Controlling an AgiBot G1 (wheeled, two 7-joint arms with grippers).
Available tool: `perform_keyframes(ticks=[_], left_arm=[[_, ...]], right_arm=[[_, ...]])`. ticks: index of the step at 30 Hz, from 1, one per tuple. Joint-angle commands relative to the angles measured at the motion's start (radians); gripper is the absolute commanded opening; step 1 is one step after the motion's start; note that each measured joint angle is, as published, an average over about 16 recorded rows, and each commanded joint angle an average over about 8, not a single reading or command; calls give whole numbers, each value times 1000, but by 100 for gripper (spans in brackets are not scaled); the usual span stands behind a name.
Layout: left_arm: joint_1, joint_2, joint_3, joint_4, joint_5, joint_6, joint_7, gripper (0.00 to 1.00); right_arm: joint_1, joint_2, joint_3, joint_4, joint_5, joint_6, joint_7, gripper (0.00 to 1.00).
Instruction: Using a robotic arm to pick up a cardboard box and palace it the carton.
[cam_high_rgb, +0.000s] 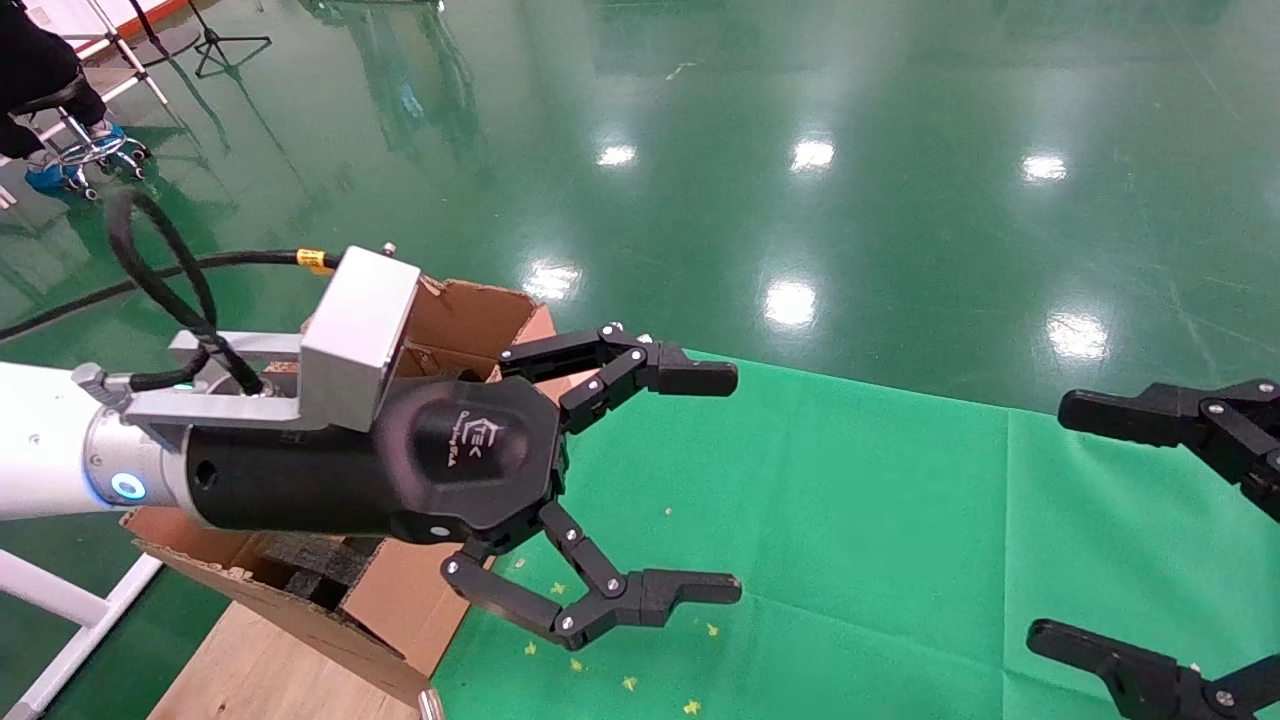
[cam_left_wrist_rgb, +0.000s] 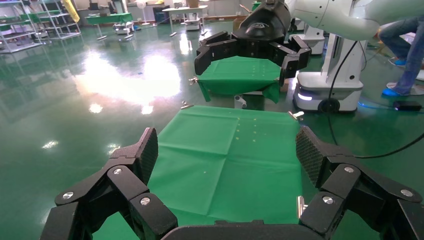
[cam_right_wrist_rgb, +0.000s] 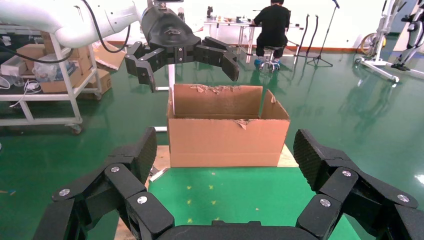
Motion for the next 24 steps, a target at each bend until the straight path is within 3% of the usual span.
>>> perform_keyframes(ticks=[1, 24], left_arm=[[0, 0, 0, 0, 0, 0, 0, 100], [0, 0, 0, 0, 0, 0, 0, 100]], right_arm=[[0, 0, 0, 0, 0, 0, 0, 100], [0, 0, 0, 0, 0, 0, 0, 100]])
